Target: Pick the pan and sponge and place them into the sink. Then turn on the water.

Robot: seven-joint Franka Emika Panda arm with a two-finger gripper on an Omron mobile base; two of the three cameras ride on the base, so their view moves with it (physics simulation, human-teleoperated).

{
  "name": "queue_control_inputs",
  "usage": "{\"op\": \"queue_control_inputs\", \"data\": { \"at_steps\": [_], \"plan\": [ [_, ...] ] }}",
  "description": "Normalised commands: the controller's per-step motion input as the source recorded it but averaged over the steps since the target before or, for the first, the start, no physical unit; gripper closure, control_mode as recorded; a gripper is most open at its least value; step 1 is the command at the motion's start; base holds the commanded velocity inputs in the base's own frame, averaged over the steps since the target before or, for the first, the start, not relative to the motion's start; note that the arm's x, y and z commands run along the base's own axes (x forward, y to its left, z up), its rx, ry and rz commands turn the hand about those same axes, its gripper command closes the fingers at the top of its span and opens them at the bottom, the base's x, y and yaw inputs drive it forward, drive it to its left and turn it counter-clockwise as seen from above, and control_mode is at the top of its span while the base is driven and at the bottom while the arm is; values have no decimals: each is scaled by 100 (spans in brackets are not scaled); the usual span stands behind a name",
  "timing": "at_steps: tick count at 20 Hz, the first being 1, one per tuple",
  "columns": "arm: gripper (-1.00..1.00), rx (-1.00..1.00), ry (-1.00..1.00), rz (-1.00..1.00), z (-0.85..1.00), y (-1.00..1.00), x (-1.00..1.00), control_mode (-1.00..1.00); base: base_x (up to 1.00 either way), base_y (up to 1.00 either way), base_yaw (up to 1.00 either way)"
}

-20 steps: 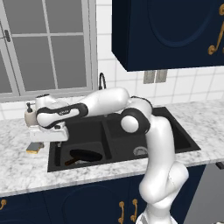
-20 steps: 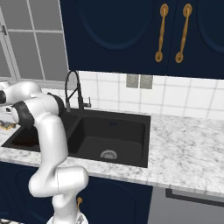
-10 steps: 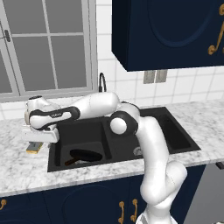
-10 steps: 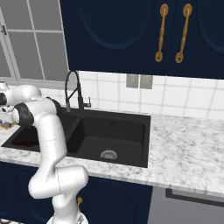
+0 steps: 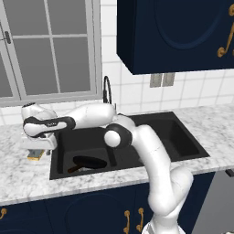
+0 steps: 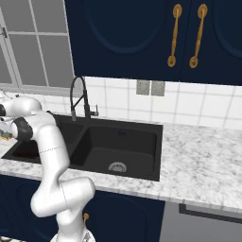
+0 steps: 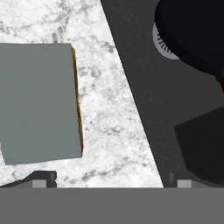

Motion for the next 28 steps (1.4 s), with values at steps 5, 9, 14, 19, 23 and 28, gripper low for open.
{"op": "queue_control_inputs", "data": {
  "at_steps": [5, 9, 14, 19, 23, 28],
  "plan": [
    [-100, 0, -1, -2, -12, 2, 21, -100, 0, 0, 0],
    [-100, 2, -3, 0, -18, 2, 19, -100, 0, 0, 0],
    [-100, 12, -15, 0, -17, 11, 5, -100, 0, 0, 0],
    [-100, 6, -2, 0, -22, 2, 8, -100, 0, 0, 0],
    [-100, 0, 5, 0, -25, 0, 21, -100, 0, 0, 0],
    [-100, 0, 0, 0, -35, 19, 15, -100, 0, 0, 0]
  ]
}}
